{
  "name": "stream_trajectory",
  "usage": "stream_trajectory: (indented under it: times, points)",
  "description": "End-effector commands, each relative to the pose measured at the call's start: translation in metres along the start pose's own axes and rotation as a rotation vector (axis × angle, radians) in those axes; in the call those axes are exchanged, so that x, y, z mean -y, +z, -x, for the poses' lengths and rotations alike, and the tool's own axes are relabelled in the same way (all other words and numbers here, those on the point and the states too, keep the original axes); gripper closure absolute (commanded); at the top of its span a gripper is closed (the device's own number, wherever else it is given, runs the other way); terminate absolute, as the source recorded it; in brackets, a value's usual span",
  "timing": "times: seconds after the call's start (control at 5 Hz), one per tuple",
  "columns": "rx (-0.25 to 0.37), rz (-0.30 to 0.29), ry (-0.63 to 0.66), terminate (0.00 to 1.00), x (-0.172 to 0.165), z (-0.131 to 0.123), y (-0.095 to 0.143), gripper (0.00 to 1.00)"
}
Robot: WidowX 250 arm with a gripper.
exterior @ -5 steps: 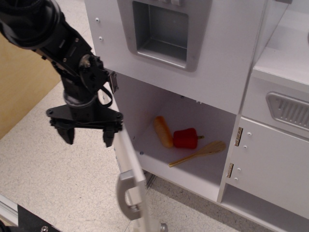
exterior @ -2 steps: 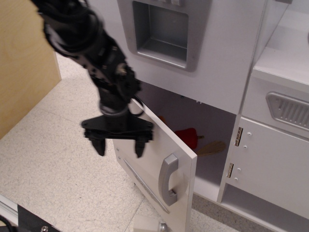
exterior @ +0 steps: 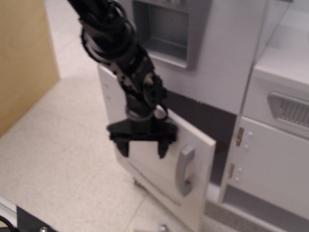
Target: Close low fridge
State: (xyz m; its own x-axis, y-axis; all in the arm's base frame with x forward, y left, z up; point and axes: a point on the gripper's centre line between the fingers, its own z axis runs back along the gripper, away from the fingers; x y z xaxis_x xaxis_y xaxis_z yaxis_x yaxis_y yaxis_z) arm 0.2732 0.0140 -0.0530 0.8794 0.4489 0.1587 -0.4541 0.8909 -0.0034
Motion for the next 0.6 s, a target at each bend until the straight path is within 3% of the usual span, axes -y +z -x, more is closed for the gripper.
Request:
stream_trajectory:
  times: [0.0, 0.4]
  points:
    - [0.078, 0.04, 0.036, 0.0, 0.023, -0.025, 0.002, 0.0]
    - [0.14, 0.013, 0.08, 0.0, 0.034, -0.048, -0.004, 0.0]
